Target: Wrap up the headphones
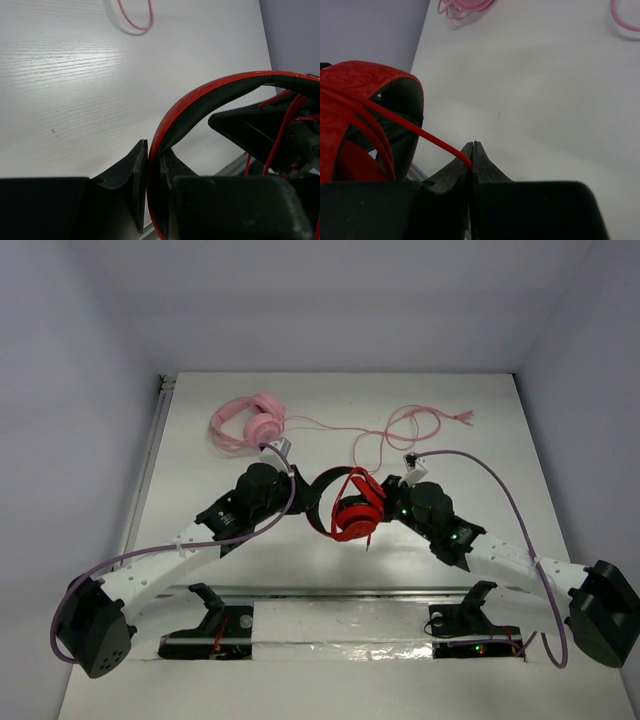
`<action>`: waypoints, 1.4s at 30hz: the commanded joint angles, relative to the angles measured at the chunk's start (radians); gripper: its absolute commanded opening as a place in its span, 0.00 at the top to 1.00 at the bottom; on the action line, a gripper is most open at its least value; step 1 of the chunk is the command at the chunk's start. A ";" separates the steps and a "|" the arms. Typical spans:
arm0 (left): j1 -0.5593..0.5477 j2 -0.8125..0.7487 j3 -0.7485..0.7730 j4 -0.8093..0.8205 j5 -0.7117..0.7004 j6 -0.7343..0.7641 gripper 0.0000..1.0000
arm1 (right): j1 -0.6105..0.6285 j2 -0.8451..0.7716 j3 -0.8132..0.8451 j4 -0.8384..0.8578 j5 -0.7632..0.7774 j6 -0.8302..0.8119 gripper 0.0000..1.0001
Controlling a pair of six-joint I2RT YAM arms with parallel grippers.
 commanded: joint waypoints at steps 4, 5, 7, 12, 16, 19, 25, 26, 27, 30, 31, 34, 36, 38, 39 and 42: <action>0.006 0.035 0.003 0.235 -0.218 -0.174 1.00 | 0.002 0.124 -0.073 0.235 -0.090 0.194 0.94; 0.006 0.061 0.001 0.231 -0.238 -0.180 1.00 | 0.002 0.144 -0.084 0.259 -0.099 0.216 0.93; 0.006 0.086 -0.007 0.212 -0.261 -0.187 1.00 | 0.002 0.213 -0.107 0.328 -0.116 0.240 0.93; -0.014 0.098 -0.089 0.168 -0.361 -0.244 1.00 | 0.002 0.377 -0.157 0.470 -0.200 0.323 0.90; -0.014 0.098 -0.117 0.132 -0.421 -0.247 1.00 | 0.002 0.479 -0.177 0.529 -0.219 0.346 0.85; -0.014 0.146 -0.103 0.122 -0.444 -0.229 1.00 | 0.002 0.512 -0.181 0.546 -0.233 0.354 0.85; -0.014 0.305 -0.059 0.099 -0.482 -0.181 1.00 | 0.002 0.543 -0.213 0.579 -0.262 0.371 0.85; -0.014 0.340 -0.051 0.099 -0.485 -0.172 1.00 | 0.002 0.546 -0.217 0.580 -0.260 0.371 0.85; -0.023 0.357 -0.042 0.099 -0.491 -0.171 1.00 | 0.002 0.554 -0.220 0.580 -0.259 0.371 0.85; -0.024 0.423 -0.013 0.091 -0.494 -0.170 1.00 | 0.002 0.575 -0.228 0.607 -0.273 0.377 0.85; -0.034 0.439 -0.004 0.079 -0.497 -0.174 1.00 | 0.002 0.589 -0.228 0.624 -0.279 0.374 0.85; -0.043 0.477 0.021 0.073 -0.507 -0.183 1.00 | 0.002 0.621 -0.225 0.642 -0.300 0.371 0.84; -0.043 0.500 0.041 0.066 -0.516 -0.181 1.00 | 0.012 0.644 -0.201 0.639 -0.341 0.353 0.82; -0.043 0.514 0.058 0.045 -0.531 -0.177 1.00 | 0.024 0.674 -0.187 0.644 -0.398 0.342 0.80; -0.043 0.522 0.067 0.045 -0.534 -0.169 1.00 | 0.024 0.680 -0.178 0.642 -0.418 0.337 0.78; -0.043 0.539 0.084 0.037 -0.547 -0.152 1.00 | 0.042 0.642 -0.167 0.583 -0.437 0.305 0.65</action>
